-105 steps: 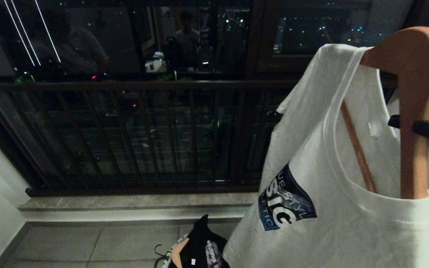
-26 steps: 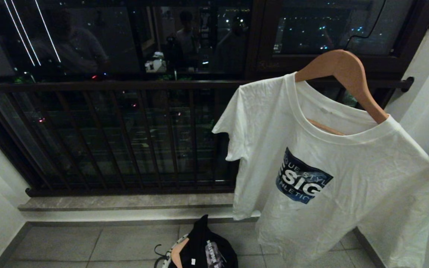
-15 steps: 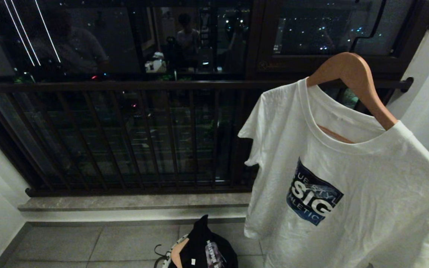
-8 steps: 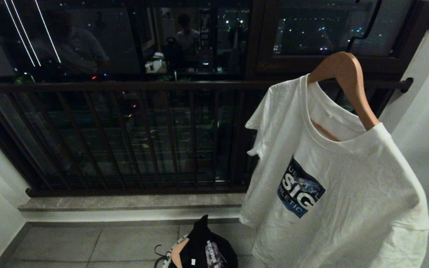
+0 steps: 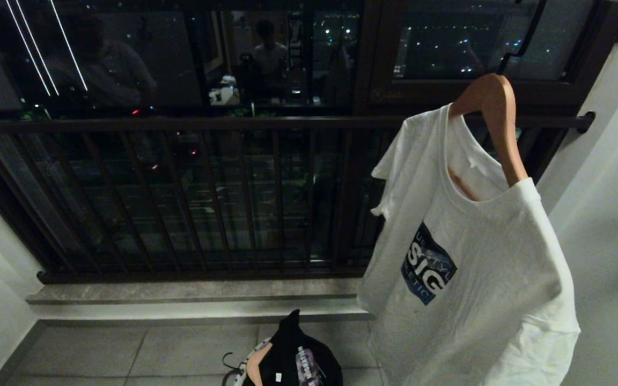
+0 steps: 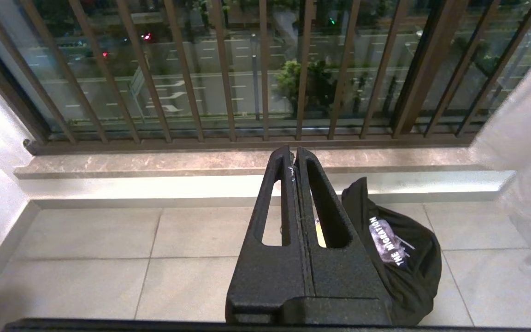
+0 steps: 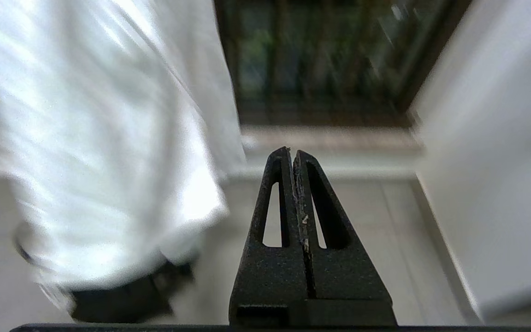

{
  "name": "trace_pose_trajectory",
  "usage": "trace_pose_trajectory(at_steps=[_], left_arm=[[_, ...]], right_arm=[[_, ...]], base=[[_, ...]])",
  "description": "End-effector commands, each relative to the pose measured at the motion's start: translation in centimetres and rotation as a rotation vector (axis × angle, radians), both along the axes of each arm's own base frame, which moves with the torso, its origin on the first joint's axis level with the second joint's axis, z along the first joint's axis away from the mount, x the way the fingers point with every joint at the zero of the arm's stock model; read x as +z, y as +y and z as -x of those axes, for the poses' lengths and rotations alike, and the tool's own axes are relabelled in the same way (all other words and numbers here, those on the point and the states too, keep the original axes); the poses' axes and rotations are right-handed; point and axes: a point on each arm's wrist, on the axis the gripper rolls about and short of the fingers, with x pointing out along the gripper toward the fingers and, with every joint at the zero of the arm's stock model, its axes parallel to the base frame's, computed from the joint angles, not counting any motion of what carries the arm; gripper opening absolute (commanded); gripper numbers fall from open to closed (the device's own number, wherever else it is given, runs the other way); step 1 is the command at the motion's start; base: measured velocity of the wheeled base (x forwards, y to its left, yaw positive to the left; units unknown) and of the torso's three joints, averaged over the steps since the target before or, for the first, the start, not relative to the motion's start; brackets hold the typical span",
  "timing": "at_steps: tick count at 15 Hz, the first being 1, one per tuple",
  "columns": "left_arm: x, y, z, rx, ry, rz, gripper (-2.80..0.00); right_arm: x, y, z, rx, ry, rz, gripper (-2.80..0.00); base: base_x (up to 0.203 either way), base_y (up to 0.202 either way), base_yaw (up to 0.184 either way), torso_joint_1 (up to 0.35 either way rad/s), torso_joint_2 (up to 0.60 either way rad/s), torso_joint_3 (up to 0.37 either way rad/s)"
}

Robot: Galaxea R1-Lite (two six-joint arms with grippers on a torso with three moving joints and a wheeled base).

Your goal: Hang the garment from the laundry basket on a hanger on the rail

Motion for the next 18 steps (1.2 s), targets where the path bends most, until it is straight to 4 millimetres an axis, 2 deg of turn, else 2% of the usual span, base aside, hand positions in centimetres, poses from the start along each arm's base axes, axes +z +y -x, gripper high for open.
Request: trace_pose_trajectory(at_steps=[1,4,18], left_arm=[[0.0,0.0,0.0,0.001,0.0,0.0,-2.8],[0.0,0.0,0.0,0.001,0.0,0.0,-2.8],[0.0,0.0,0.0,0.0,0.0,0.0,-2.8]], right_arm=[[-0.6,0.0,0.7,0.003,-0.029,0.008,-2.8],[-1.2,0.0,1.8,0.013,-0.123,0.014,-2.8],[-1.3,0.0,1.7,0.014,-0.115,0.01,-2.8]], base=[[0.0,0.0,0.0,0.0,0.0,0.0],[0.0,0.0,0.0,0.0,0.0,0.0],[0.0,0.0,0.0,0.0,0.0,0.0]])
